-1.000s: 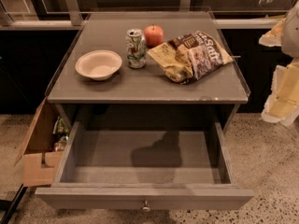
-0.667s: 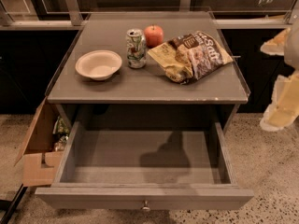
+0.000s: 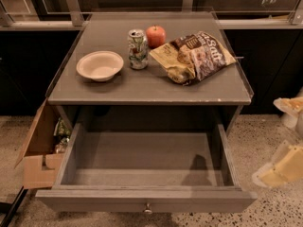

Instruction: Close top drawer

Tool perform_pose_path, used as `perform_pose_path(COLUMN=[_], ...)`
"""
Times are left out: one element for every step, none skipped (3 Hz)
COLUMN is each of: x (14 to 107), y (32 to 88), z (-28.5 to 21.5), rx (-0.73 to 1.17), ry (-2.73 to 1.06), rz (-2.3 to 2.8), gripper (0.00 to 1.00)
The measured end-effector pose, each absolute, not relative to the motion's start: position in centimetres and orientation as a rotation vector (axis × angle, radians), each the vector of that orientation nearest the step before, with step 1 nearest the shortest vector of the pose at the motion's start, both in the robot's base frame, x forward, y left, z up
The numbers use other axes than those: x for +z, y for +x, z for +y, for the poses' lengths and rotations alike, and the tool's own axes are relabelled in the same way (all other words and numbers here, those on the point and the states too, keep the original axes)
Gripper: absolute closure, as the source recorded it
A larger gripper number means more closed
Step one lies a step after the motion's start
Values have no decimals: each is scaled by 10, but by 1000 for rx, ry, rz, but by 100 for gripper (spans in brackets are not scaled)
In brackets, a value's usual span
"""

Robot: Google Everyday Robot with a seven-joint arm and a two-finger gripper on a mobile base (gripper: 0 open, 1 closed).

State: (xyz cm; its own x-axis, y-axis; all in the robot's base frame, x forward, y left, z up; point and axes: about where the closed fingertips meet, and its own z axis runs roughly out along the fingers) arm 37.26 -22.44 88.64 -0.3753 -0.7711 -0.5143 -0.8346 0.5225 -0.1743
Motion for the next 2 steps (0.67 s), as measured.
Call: perform_pose_path(x=[850, 851], y=[362, 362], z=[-218, -218], rx=[280, 281], ry=[-1220, -1220], rz=[2224, 2223], gripper=[0, 0])
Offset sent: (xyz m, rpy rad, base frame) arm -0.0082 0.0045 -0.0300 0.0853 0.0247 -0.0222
